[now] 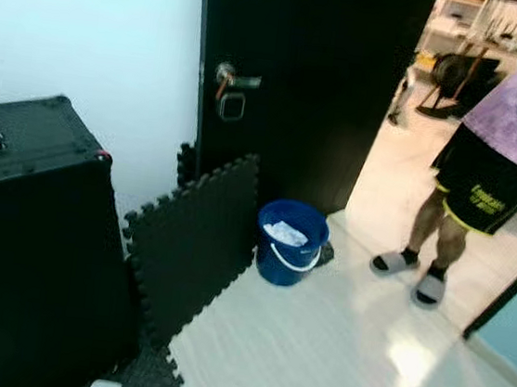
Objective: Clean up the room
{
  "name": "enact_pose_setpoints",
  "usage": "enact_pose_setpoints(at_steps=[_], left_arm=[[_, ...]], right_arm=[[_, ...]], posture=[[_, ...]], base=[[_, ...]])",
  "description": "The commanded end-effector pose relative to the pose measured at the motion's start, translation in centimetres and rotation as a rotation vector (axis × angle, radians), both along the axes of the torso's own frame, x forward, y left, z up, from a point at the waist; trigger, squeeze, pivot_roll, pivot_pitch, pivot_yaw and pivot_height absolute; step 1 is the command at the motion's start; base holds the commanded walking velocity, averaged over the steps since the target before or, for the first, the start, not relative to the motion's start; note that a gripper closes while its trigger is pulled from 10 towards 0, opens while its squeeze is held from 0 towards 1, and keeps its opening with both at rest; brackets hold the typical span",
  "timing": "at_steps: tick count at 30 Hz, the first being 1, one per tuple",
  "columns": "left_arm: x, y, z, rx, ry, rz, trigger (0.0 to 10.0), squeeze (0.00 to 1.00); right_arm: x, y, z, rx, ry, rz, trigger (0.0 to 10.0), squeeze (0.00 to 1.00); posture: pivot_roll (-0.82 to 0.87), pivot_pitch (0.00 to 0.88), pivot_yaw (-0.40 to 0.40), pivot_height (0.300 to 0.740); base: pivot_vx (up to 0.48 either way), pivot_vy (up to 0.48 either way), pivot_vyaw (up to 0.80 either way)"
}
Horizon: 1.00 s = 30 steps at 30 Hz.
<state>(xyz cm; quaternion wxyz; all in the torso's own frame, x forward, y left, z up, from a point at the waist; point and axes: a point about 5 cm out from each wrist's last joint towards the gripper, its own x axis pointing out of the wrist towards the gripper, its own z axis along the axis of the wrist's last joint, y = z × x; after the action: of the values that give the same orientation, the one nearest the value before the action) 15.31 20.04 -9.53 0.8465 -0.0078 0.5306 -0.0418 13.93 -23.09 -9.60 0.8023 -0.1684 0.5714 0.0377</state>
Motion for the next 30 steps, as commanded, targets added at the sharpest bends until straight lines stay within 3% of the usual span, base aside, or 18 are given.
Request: enact_pose_setpoints(at_steps=[1,13,23,27,30], left_arm=[[0.4,0.3,0.2,0.005,-0.013,-0.004,10.0,0.0],[-0.3,0.1,-0.1,0.029,0.013,-0.058,10.0,0.0],[0.2,-0.6,0.0,0.042,-0.008,-0.077,10.0,0.0],[1.8,-3.3,0.3,0.068,-0.048,-0.116,10.0,0.0],[2.0,-3.8,0.3,0.079,-0.056,-0.126,10.0,0.0]], right_arm=[[0.7,0.1,0.2,0.002,-0.018,-0.015,10.0,0.0],[0.6,0.3,0.1,-0.028,0.007,-0.042,10.0,0.0],[-0.1,-0.1,0.0,-0.044,0.034,-0.03,10.0,0.0],[-1.1,-0.8,-0.2,-0.055,0.063,-0.021,10.0,0.0],[-1.2,-0.8,-0.2,-0.056,0.069,-0.019,10.0,0.0]], posture=[[0.1,0.0,-0.019,0.729],[0.09,0.0,-0.013,0.729],[0.1,0.0,-0.016,0.729],[0.09,0.0,-0.012,0.729],[0.09,0.0,-0.013,0.729]], base=[[0.0,0.0,-0.76],[0.0,0.0,-0.76],[0.0,0.0,-0.76],[0.0,0.0,-0.76],[0.0,0.0,-0.75]])
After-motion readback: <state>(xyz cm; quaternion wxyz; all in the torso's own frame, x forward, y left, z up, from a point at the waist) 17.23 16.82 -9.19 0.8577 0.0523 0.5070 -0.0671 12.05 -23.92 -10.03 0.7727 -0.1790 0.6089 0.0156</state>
